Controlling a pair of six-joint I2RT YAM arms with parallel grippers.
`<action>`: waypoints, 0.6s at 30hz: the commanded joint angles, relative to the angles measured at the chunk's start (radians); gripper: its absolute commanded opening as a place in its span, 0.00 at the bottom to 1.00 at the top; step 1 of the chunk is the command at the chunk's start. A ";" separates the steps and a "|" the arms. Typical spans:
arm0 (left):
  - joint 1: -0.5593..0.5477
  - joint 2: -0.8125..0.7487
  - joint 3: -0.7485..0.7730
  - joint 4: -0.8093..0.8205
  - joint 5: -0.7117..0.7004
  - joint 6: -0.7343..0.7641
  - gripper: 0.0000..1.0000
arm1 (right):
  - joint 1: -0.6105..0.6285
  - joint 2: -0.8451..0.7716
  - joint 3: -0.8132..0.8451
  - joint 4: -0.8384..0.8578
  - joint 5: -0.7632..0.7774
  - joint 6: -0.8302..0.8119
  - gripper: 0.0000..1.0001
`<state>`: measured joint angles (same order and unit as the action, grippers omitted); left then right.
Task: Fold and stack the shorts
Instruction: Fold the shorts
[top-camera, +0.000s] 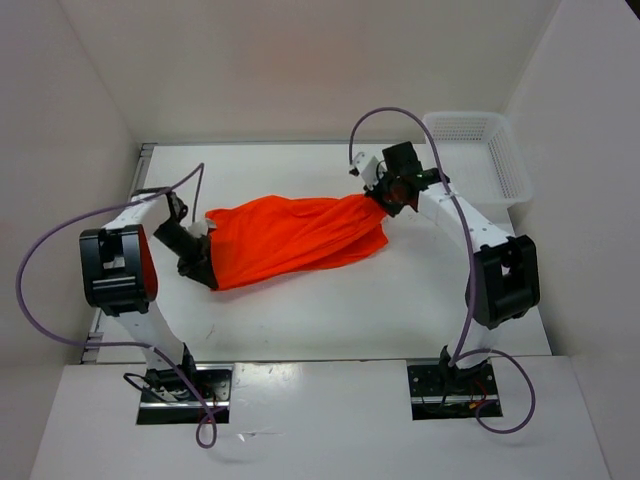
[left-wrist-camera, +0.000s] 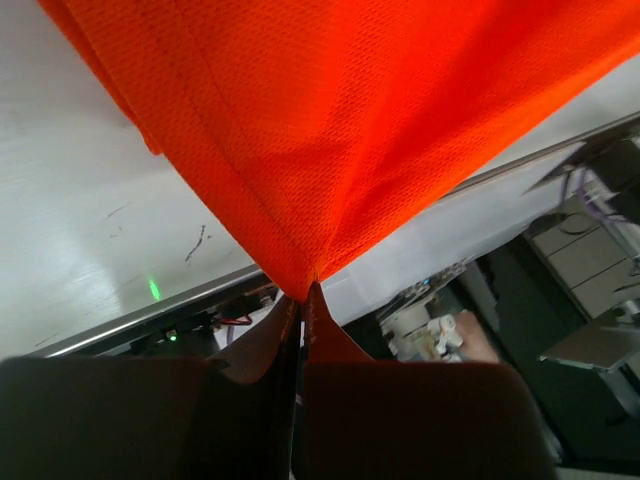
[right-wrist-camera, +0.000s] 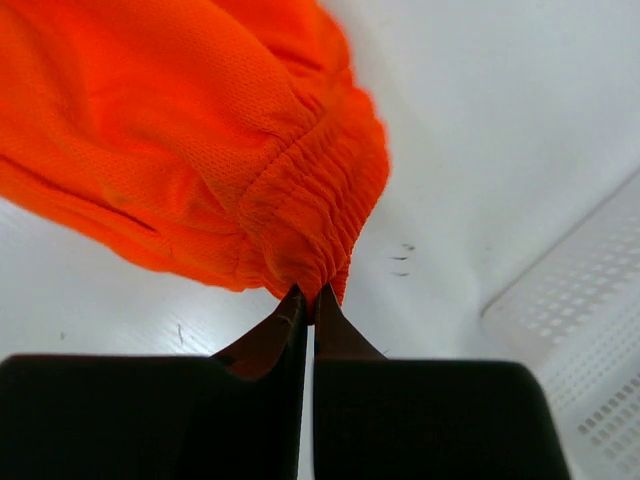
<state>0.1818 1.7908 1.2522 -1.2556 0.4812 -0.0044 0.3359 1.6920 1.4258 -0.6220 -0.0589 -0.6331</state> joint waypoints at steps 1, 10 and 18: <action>-0.044 0.045 -0.055 -0.004 -0.091 0.004 0.00 | 0.006 0.012 -0.097 -0.004 0.027 -0.060 0.00; -0.035 0.094 -0.085 0.131 -0.213 0.004 0.01 | 0.006 0.032 -0.218 0.018 0.028 -0.060 0.04; -0.022 0.052 -0.116 0.163 -0.194 0.004 0.33 | -0.033 0.014 -0.188 -0.018 0.022 -0.085 0.66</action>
<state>0.1440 1.8751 1.1427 -1.0924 0.2893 -0.0029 0.3336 1.7195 1.2095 -0.6258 -0.0338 -0.7013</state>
